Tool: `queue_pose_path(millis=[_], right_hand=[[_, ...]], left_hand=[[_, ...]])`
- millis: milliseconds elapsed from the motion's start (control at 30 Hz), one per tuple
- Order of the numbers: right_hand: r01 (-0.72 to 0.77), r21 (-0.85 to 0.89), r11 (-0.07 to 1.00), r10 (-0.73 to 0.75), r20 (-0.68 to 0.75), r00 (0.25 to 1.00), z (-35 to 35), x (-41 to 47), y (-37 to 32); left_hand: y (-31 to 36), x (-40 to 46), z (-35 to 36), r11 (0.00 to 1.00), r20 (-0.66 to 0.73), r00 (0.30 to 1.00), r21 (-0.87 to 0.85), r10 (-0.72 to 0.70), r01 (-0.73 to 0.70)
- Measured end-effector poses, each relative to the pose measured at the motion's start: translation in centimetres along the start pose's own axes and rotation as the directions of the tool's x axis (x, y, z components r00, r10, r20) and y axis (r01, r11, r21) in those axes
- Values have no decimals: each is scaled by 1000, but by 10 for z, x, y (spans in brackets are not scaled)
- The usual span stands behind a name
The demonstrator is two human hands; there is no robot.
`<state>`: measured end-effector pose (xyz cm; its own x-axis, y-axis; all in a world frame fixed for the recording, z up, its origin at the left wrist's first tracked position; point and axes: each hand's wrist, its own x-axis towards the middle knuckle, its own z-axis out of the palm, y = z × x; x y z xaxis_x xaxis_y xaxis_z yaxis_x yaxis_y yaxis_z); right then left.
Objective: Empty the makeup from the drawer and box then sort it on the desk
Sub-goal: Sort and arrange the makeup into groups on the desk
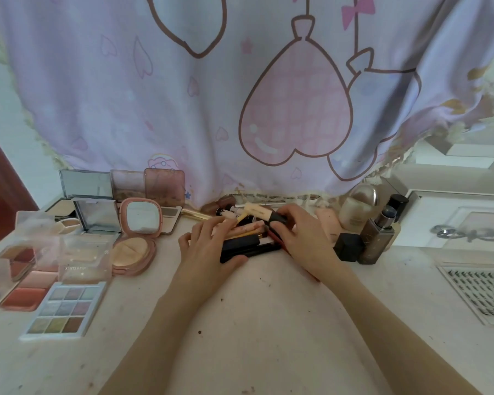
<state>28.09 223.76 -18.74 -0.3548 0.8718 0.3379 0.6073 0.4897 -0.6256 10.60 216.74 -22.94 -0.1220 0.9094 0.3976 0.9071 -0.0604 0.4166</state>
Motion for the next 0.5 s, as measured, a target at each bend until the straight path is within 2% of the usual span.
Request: queue_pose_path(millis=[67,133,233,300,367,433,500], right_hand=[[-99,252,963,108,-20,994,-8,-11,-8],[-200,457,867,204,43,978,-13,-25,-12],[-349,738,577,277,225,934,-16,-45,-12],[-400,831,387,311,291,905,-16,-51,-10],[-427,862,274,322,336,885,-14,-53,-11],[-451,847,281,329,356,875,-12,-52,-13],[-490,778,393,354,364,862,-9,-53,-17]], left_hand=[[10,-2,2,996,-69,998,-86,2,-8],[26,-6,7,981,-139,988,-169,72,-95],[46,-12,10,927,-195,963,-291,184,-236],[52,-14,10,904,-199,952,-316,232,-286],[52,-15,10,902,-181,953,-320,243,-291],[52,-16,11,907,-180,956,-316,233,-280],[54,-16,10,923,-189,965,-303,183,-235]])
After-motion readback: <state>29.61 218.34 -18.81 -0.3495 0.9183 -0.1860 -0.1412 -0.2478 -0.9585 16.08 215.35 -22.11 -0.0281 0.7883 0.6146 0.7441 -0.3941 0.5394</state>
